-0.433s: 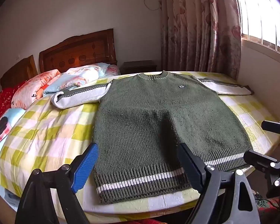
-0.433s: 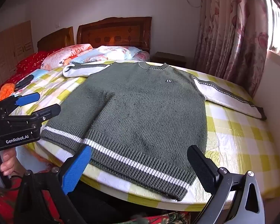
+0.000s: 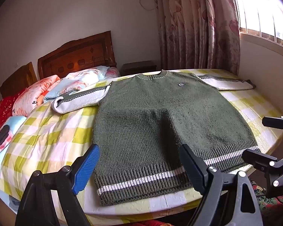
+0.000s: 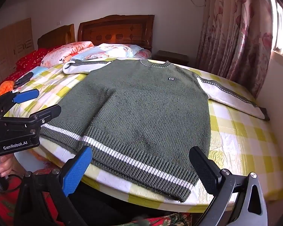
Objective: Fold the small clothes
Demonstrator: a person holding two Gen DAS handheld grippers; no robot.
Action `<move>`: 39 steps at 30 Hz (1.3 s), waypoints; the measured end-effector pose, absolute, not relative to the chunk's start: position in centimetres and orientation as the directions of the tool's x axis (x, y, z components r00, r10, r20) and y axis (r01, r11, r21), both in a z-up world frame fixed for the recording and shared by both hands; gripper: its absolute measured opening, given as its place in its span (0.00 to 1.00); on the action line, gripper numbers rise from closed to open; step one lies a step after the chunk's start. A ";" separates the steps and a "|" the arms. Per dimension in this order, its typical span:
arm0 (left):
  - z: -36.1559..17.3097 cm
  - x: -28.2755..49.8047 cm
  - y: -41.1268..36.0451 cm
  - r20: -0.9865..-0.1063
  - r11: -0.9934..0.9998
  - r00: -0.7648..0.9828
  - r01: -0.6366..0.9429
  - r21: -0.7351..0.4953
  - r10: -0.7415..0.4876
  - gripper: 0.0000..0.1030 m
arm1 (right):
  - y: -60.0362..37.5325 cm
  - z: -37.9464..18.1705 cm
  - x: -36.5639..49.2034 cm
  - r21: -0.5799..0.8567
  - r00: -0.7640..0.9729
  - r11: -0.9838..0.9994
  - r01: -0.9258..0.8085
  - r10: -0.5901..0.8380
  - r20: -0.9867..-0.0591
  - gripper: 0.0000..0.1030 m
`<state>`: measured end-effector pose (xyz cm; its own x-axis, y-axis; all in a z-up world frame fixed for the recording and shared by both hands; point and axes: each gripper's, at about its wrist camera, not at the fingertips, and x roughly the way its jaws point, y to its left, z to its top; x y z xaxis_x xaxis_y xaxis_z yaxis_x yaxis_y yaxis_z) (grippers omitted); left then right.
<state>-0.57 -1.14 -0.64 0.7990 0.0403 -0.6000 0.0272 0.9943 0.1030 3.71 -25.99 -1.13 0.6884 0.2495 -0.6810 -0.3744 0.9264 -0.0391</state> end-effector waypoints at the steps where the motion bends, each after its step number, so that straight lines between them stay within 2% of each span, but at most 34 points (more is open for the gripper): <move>1: -0.7 -0.6 -1.1 -0.600 0.994 0.799 0.026 0.103 0.041 0.85 | -25.8 -1.2 3.9 -0.039 0.687 0.927 -0.372 0.247 -0.684 1.00; 39: -1.0 0.0 -0.8 -0.623 0.995 0.781 0.024 0.093 0.040 0.85 | -26.1 -1.8 4.8 -0.003 0.671 0.941 -0.339 0.239 -0.702 1.00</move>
<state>-0.01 -0.78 -1.02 0.7808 0.0399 -0.6235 0.0236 0.9954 0.0932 4.84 -26.07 -1.77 0.6708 0.2393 -0.7020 -0.3390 0.9408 -0.0032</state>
